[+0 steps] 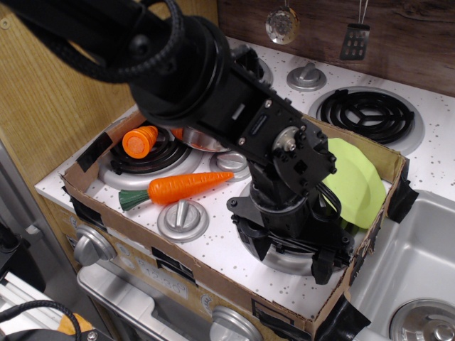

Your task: Put carrot on plate

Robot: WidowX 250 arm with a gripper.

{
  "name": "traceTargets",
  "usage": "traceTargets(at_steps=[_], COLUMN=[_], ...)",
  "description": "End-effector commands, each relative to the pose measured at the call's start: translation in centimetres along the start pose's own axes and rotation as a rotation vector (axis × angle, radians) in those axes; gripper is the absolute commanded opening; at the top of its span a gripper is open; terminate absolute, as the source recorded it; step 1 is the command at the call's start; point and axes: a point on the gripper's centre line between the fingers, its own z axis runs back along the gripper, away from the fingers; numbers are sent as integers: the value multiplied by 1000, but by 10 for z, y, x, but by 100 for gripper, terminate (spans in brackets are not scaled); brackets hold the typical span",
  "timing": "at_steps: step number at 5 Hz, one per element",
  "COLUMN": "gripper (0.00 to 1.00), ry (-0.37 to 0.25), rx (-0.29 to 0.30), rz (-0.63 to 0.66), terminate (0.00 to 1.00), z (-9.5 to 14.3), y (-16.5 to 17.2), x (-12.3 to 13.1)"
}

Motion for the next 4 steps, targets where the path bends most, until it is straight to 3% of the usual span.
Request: traceTargets(at_steps=[1,2,3,4], gripper=[100,100,100,100], ry=[0,55,65,112], rx=[0,-38,-30,10], rz=[0,-116,-255,-368], terminate=[0,0,0,0], z=[0,17,36,50], y=[0,15,32,53], x=[0,7,18,23])
